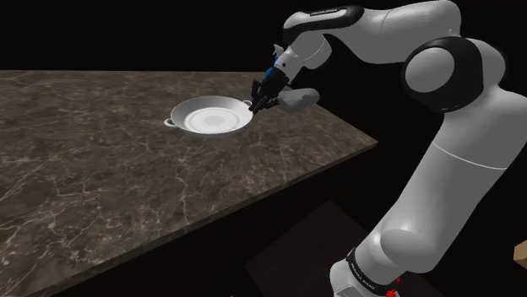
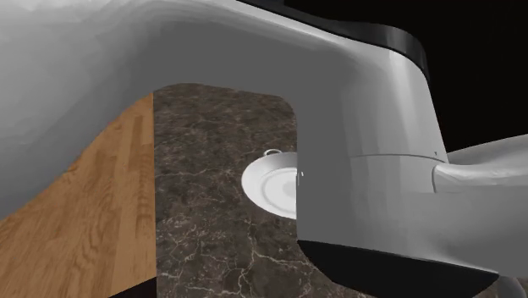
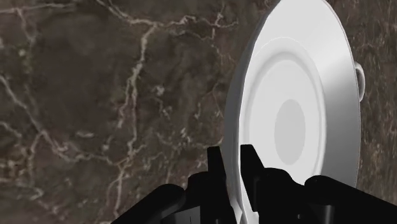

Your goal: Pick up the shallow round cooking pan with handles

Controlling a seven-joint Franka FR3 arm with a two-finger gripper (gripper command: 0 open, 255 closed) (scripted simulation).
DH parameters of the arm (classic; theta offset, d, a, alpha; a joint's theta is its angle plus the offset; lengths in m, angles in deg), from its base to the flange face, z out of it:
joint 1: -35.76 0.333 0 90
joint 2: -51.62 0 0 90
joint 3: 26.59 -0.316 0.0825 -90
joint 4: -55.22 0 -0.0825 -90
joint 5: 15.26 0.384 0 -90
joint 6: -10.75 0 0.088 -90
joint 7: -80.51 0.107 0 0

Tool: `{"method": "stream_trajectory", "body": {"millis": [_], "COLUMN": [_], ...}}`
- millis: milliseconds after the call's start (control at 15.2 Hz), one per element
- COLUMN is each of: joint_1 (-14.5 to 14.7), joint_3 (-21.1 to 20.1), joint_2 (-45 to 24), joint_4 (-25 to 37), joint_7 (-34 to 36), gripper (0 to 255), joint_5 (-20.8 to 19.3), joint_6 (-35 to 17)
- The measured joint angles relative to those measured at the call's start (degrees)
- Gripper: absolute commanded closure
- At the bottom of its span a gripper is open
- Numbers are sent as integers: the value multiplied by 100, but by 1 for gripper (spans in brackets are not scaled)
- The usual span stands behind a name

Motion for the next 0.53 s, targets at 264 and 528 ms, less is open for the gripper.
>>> {"method": "stream_trajectory", "body": {"millis": [264,528], "joint_1": [-1,-25], "joint_3": [6,23], "joint_2": [83,109], "joint_4": [180,412], "joint_7": [164,295], "gripper": [255,255], "joint_5": [-52,-87], "joint_6": [205,428]}}
